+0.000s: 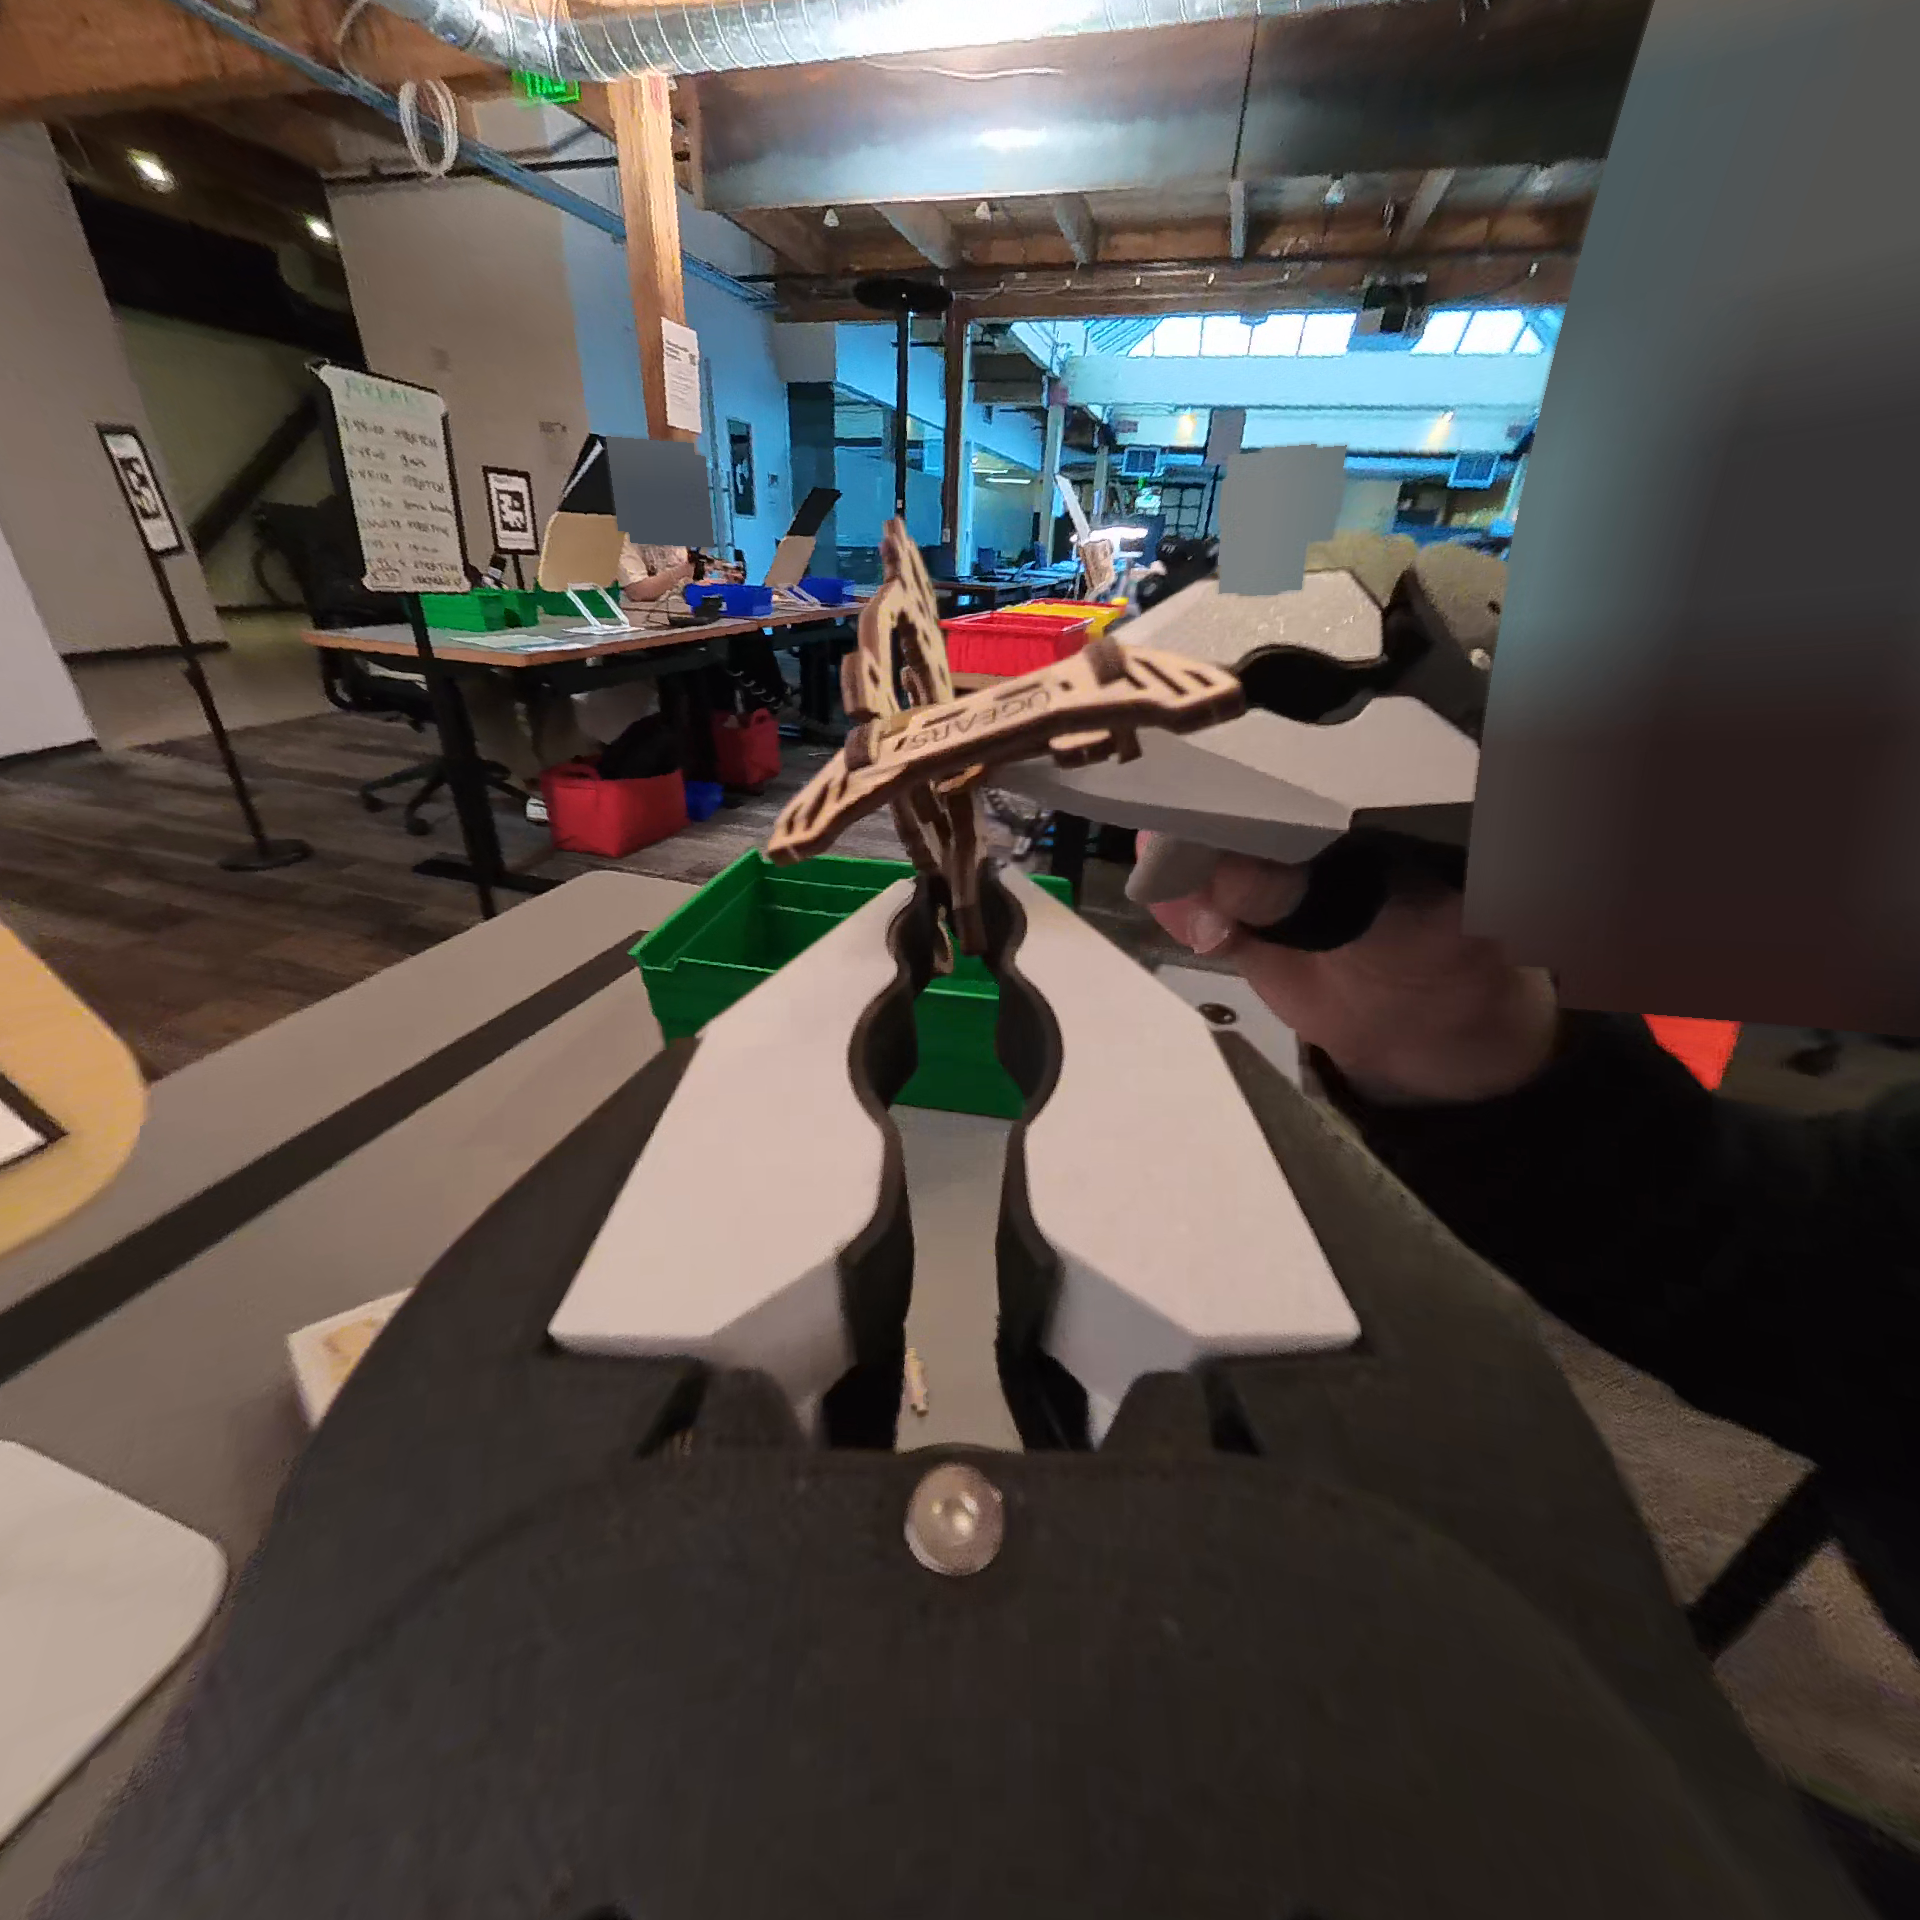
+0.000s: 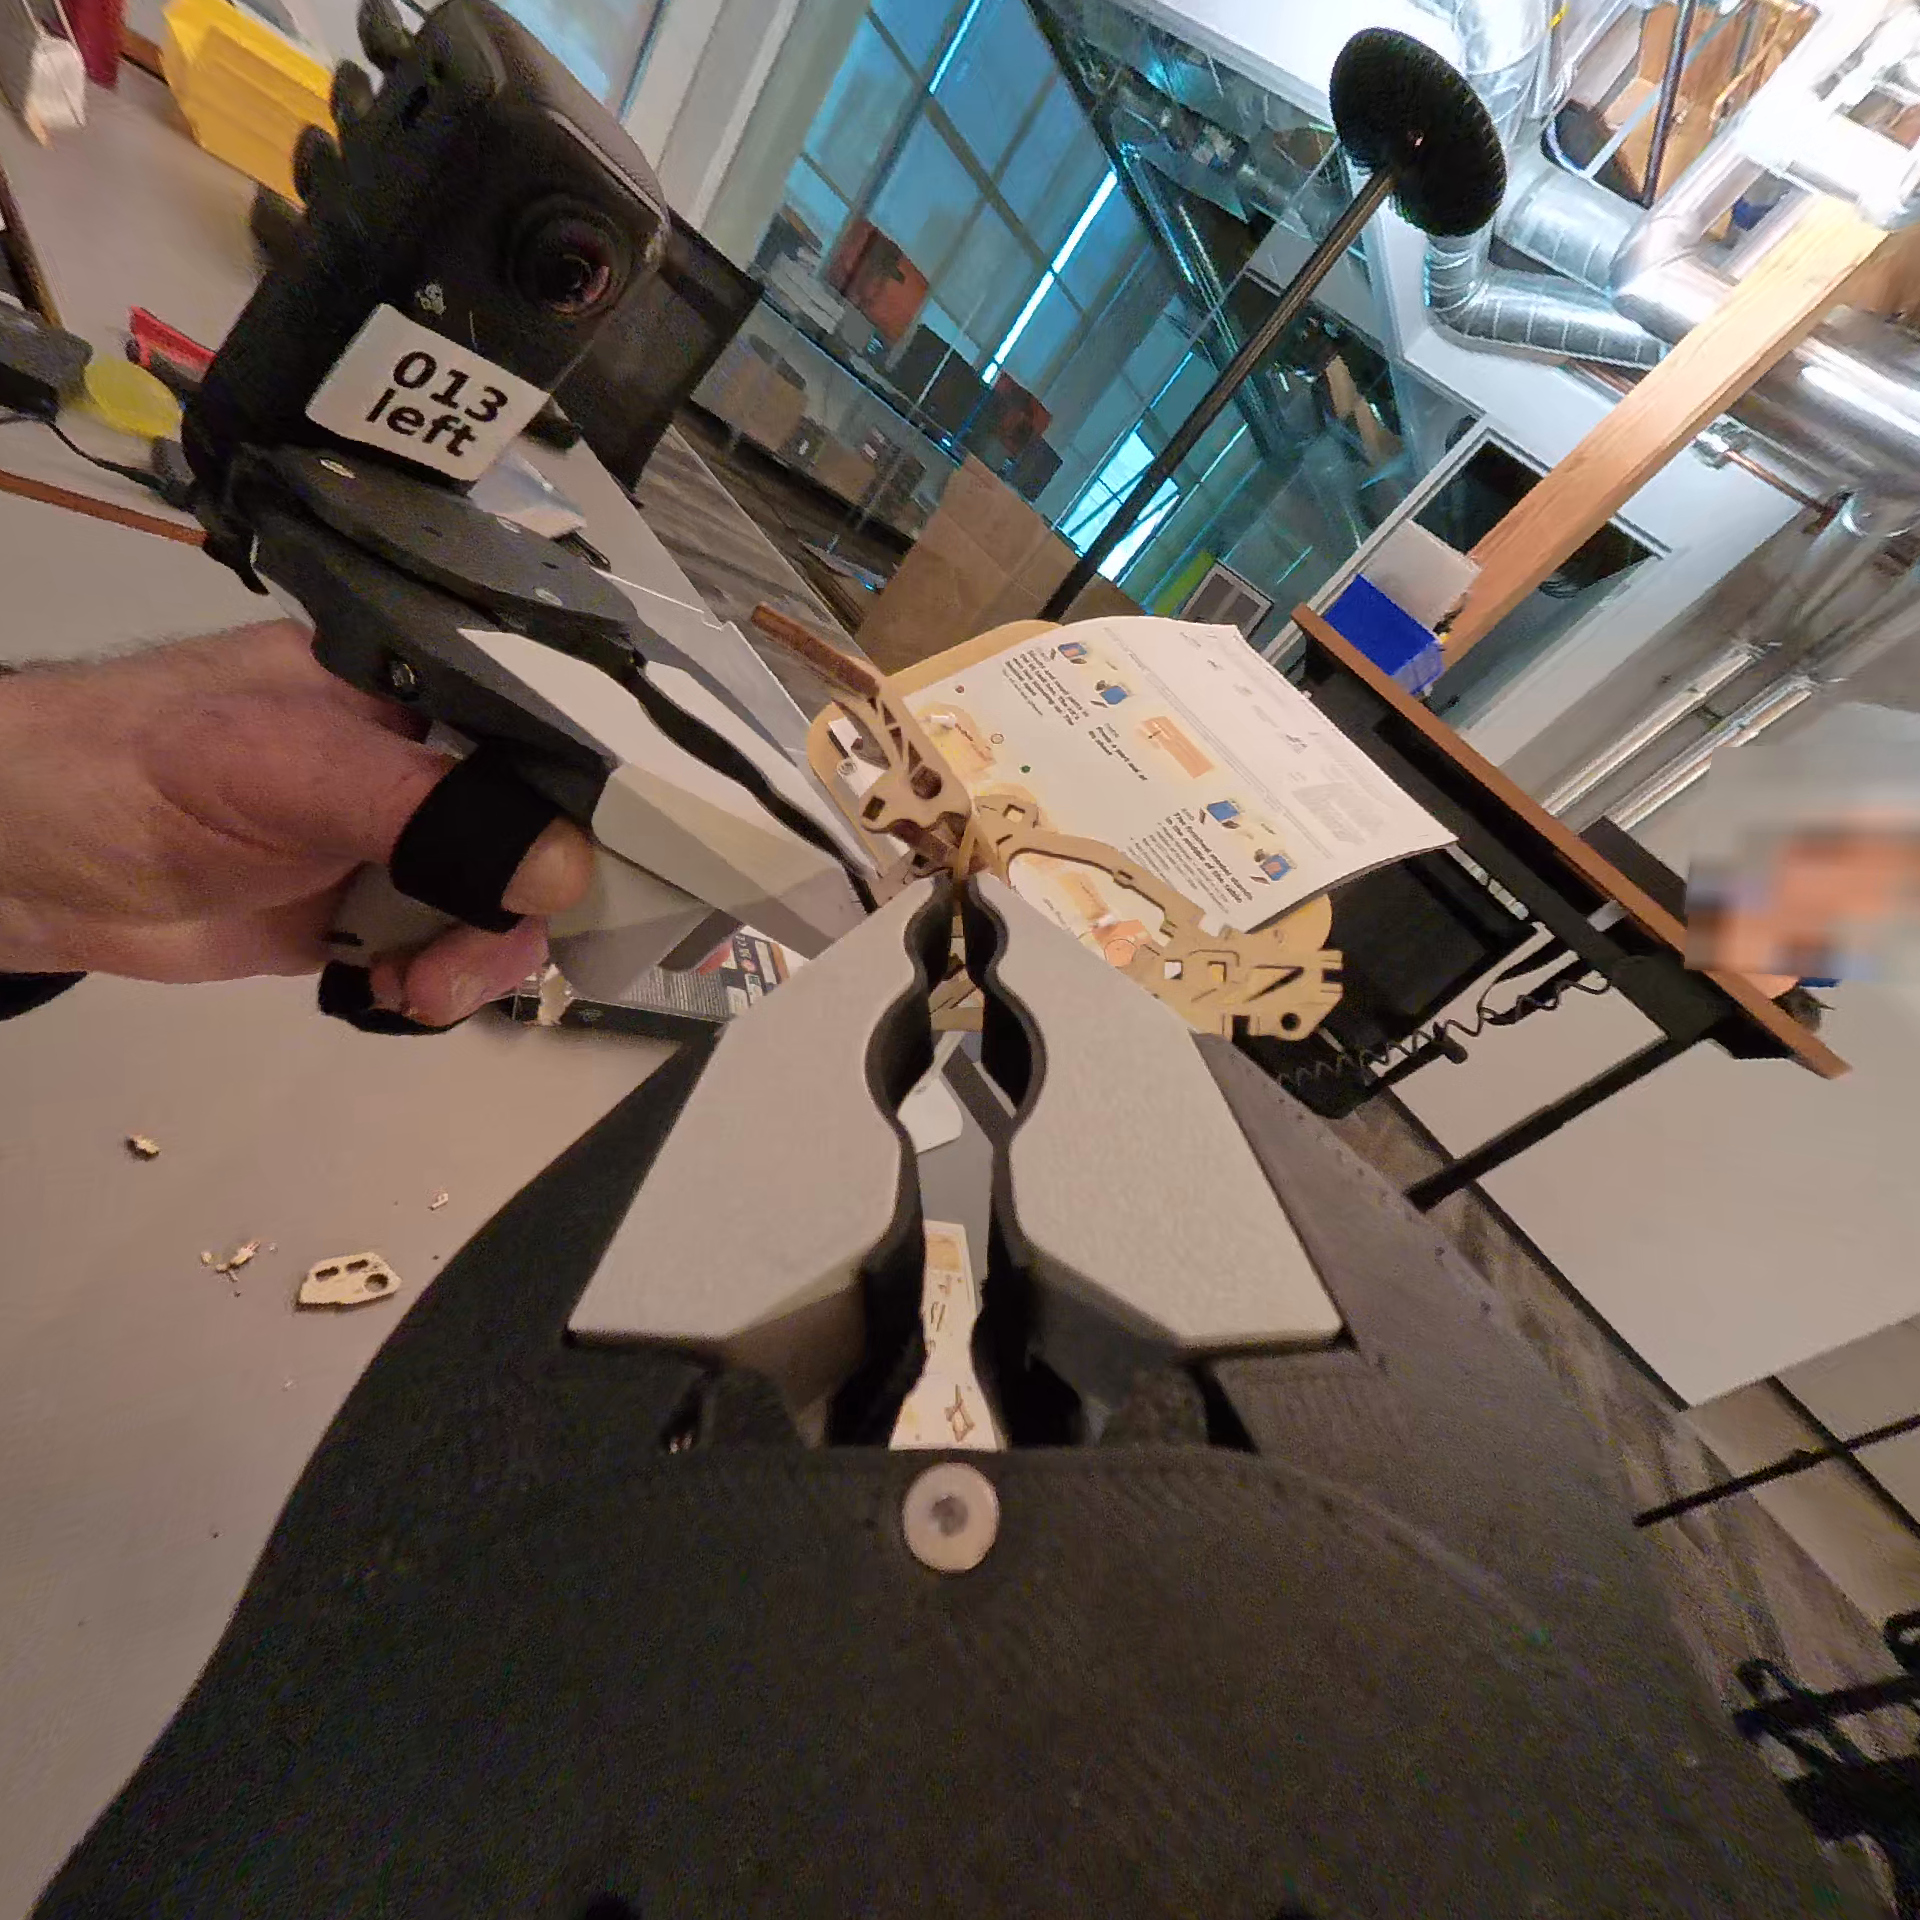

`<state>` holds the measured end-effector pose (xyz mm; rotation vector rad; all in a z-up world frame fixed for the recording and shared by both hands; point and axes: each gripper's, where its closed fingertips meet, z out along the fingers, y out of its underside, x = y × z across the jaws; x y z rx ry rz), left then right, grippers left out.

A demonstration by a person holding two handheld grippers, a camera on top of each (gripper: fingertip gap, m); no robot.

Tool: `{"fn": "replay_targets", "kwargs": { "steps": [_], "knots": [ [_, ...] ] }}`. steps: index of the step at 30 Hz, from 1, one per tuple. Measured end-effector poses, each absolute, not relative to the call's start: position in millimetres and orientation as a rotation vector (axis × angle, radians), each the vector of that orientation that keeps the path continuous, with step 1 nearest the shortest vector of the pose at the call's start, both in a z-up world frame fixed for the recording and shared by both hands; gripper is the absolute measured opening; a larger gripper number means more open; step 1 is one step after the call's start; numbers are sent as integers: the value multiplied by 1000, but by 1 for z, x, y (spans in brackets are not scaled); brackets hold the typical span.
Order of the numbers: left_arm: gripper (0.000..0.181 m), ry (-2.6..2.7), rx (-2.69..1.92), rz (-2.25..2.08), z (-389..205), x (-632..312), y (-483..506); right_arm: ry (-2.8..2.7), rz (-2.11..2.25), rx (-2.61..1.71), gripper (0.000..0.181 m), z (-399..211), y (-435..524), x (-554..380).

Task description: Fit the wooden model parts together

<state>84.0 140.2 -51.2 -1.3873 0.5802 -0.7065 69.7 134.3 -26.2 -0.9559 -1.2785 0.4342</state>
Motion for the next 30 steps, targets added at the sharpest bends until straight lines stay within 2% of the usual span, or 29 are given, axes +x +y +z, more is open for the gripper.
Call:
{"fn": "replay_targets", "kwargs": {
  "steps": [8,19,22,24,25,30],
  "knots": [
    [5,644,-1375,-585,-49,83,140,-1290,540,-977,0,-24,133,70],
    [6,590,-1347,-631,-41,78,141,-1336,576,-950,0,-31,128,67],
    [6,590,-1347,-628,-42,77,142,-1263,604,-894,0,-16,125,74],
    [5,593,-1349,-624,-42,78,142,-1265,568,-896,0,-17,128,72],
    [5,600,-1349,-618,-43,79,142,-1260,548,-884,9,-17,129,71],
    [5,622,-1345,-579,-43,83,141,-1242,442,-850,5,-16,133,69]
  ]
}}
